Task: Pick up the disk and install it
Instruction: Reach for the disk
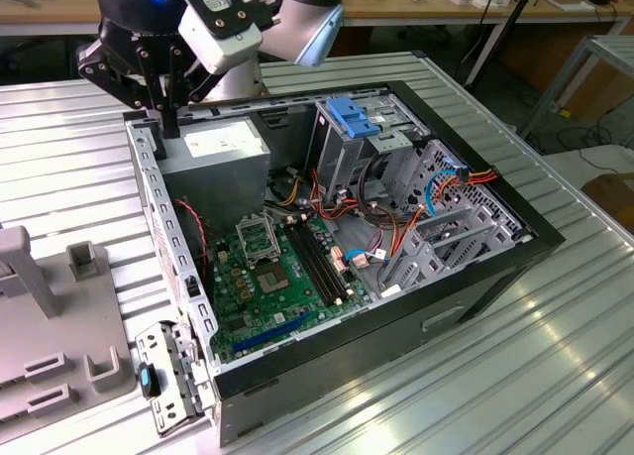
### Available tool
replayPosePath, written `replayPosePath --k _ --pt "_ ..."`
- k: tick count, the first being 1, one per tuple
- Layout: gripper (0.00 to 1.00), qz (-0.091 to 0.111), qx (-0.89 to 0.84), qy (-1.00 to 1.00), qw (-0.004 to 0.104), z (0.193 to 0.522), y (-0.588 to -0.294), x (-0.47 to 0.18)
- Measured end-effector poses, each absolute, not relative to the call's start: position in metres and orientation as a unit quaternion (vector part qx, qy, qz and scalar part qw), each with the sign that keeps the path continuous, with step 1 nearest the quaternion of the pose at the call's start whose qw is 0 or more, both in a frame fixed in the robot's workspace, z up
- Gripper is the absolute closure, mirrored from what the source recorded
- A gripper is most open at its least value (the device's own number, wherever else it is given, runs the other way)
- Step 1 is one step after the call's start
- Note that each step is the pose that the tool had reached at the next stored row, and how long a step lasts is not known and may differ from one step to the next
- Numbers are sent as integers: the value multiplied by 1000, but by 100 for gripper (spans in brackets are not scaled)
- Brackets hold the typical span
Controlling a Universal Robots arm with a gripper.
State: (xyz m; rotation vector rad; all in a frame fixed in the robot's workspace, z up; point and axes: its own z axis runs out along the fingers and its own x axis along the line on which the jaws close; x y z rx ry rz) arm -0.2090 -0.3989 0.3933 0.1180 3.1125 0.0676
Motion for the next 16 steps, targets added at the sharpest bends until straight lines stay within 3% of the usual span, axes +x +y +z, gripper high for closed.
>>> replayPosePath --k 16 --pt "89 22 38 999 13 393 -399 -249"
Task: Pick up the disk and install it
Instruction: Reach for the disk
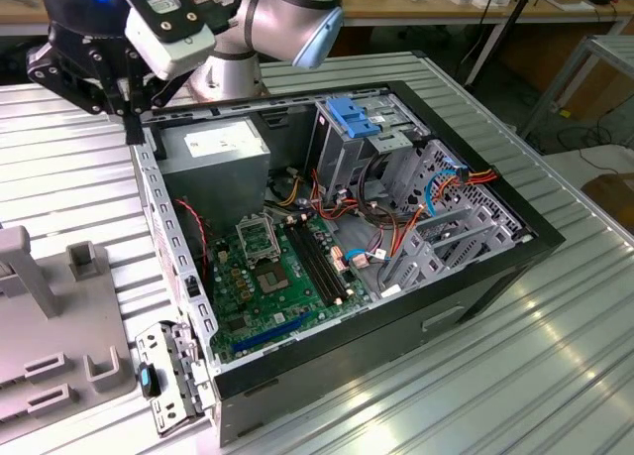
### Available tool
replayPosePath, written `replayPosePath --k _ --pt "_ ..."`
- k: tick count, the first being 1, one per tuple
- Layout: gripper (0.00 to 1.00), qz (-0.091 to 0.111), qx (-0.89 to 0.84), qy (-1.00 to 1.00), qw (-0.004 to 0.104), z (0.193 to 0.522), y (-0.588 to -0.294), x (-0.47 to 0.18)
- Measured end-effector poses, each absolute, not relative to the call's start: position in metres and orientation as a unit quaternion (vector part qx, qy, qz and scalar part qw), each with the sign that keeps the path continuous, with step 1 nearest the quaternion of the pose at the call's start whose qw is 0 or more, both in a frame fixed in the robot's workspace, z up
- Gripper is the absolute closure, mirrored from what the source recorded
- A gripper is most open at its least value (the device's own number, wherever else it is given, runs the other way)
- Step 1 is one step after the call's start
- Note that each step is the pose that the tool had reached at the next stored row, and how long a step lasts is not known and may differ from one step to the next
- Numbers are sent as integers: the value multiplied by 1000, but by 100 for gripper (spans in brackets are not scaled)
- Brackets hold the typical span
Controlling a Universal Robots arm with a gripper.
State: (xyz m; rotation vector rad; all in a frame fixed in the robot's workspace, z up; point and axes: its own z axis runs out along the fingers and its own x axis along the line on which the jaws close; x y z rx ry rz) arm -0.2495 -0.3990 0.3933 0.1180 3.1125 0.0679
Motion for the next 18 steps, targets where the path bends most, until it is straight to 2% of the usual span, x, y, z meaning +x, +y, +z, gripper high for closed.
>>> replayPosePath --k 18 --pt "89 23 38 999 13 393 -399 -295"
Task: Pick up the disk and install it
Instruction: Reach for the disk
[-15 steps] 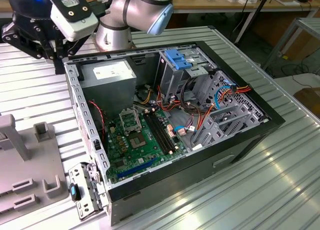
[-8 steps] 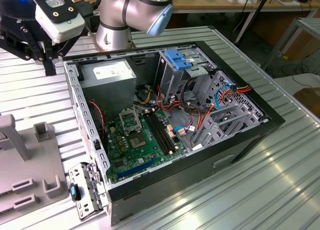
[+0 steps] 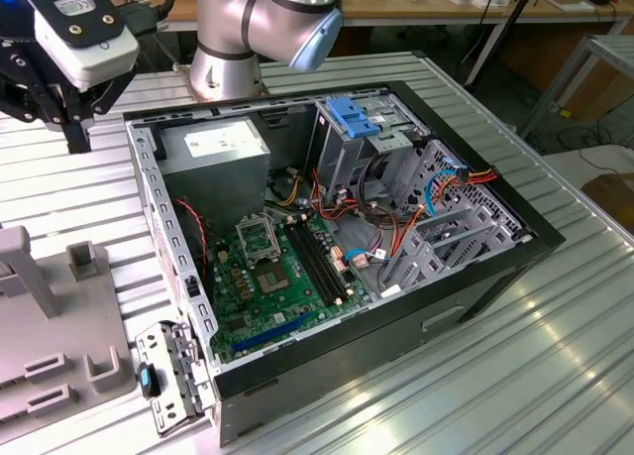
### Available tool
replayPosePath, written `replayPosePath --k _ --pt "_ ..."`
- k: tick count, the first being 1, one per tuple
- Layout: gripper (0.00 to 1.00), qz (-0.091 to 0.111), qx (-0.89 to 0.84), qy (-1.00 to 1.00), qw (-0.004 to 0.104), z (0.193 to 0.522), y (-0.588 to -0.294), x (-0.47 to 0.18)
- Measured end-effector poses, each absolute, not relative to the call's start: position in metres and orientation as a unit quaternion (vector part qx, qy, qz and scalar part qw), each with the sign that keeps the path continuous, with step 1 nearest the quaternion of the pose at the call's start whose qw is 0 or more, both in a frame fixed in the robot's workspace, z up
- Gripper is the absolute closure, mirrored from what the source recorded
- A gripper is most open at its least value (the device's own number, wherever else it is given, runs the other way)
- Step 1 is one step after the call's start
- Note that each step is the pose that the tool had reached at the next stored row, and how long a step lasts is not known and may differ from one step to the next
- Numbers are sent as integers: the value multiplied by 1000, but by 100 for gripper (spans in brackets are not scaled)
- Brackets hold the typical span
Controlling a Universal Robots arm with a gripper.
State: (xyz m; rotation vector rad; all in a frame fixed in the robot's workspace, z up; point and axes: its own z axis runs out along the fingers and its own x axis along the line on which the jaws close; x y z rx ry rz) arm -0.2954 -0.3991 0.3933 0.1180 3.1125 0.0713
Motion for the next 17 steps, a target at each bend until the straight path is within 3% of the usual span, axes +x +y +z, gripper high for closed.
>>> replayPosePath --k 17 --pt "89 24 38 999 13 393 -399 -347"
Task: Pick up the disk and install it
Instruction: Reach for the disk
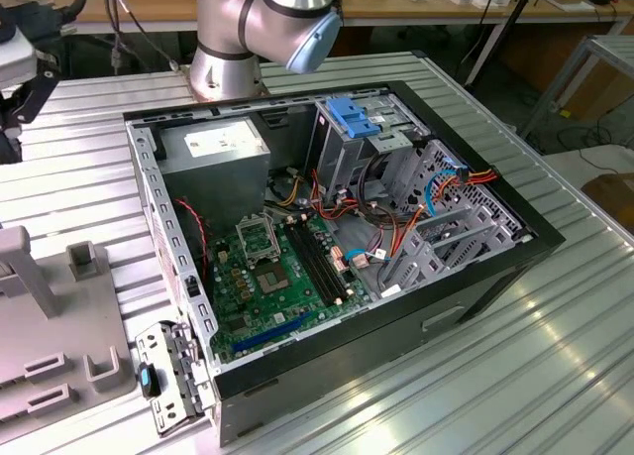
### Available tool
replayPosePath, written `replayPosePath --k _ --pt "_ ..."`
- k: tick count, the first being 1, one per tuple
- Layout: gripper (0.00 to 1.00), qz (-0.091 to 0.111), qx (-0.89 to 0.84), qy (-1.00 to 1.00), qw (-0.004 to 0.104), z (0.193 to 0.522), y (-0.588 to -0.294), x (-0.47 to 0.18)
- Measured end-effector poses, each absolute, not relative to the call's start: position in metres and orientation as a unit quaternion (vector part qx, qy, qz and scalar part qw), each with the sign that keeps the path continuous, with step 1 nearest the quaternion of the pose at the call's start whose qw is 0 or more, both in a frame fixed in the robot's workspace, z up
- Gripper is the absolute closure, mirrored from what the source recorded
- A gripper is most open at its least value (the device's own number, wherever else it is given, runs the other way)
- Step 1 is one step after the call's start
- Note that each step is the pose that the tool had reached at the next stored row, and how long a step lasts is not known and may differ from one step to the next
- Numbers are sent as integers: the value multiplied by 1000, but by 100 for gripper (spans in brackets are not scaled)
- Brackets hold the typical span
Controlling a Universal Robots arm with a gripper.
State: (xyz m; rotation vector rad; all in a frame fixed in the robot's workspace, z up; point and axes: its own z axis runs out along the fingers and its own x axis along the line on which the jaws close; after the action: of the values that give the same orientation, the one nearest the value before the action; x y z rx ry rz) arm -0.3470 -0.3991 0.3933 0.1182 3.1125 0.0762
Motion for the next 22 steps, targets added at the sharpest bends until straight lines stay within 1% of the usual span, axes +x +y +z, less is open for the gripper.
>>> replayPosePath --k 10,16,22 --pt "89 25 38 999 13 393 -398 -383" --pt "89 25 38 999 13 393 -388 -402" --pt "89 25 38 999 12 393 -381 -438"
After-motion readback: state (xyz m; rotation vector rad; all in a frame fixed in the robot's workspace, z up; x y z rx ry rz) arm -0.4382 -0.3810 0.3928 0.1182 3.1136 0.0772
